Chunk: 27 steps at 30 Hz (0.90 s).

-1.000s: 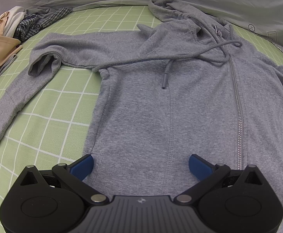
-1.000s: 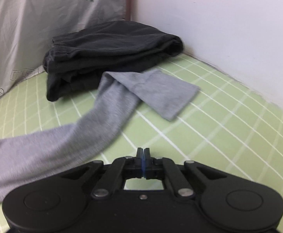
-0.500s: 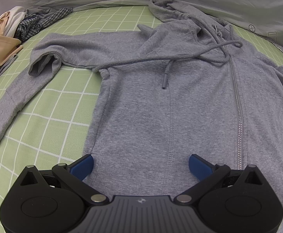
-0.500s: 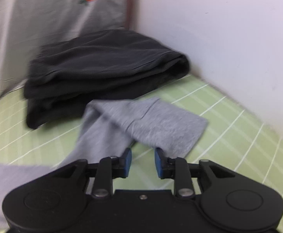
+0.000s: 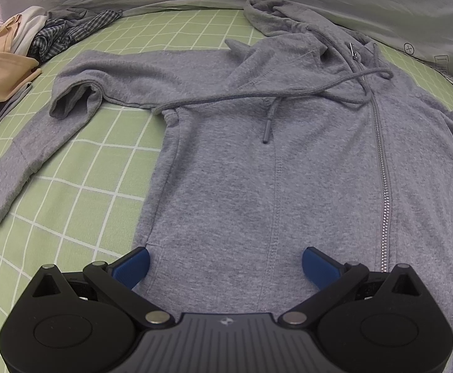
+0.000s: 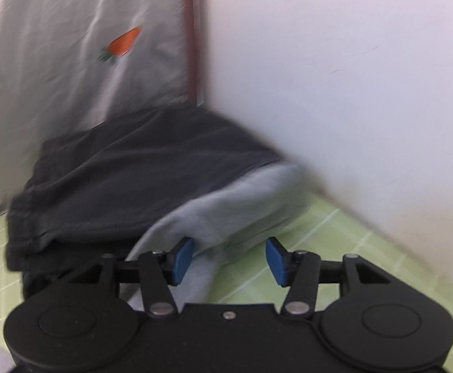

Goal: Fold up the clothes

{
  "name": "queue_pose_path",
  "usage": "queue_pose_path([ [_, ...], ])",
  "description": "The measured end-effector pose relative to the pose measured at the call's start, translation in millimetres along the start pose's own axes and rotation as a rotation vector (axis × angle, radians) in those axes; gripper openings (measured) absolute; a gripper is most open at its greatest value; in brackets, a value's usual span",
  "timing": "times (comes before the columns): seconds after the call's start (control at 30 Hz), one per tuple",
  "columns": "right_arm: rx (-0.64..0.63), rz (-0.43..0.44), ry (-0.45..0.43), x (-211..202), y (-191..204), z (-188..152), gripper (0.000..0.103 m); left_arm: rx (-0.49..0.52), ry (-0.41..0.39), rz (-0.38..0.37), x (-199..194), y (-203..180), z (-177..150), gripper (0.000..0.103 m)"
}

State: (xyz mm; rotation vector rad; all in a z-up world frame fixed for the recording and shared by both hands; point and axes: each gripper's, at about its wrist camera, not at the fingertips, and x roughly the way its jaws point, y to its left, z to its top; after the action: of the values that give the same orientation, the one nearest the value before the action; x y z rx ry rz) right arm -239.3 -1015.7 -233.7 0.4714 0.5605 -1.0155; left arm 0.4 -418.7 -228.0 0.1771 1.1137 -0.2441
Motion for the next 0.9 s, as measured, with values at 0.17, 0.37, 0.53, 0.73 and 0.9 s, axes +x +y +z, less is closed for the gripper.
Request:
queue_pose_path([
  [0.17, 0.002, -0.048, 0.093, 14.9, 16.3, -16.5, 0.067, -0.005, 0.001, 0.004, -0.2, 0.0, -0.2, 0.103],
  [0.37, 0.042, -0.085, 0.055, 0.4, 16.2, -25.4, 0.007, -0.007, -0.002, 0.004, -0.2, -0.2, -0.9, 0.103],
  [0.53, 0.010, -0.253, 0.006, -38.2, -7.1, -28.4, 0.006, -0.007, -0.007, 0.004, -0.4, 0.4, -2.0, 0.103],
  [0.73, -0.085, -0.400, 0.077, -74.2, -24.1, -56.2, 0.010, -0.001, -0.011, 0.000, -0.2, 1.2, -1.8, 0.103],
  [0.9, -0.064, -0.472, 0.104, -90.4, -44.4, -74.7, 0.013, 0.004, -0.012, -0.003, 0.0, 1.4, -1.8, 0.103],
])
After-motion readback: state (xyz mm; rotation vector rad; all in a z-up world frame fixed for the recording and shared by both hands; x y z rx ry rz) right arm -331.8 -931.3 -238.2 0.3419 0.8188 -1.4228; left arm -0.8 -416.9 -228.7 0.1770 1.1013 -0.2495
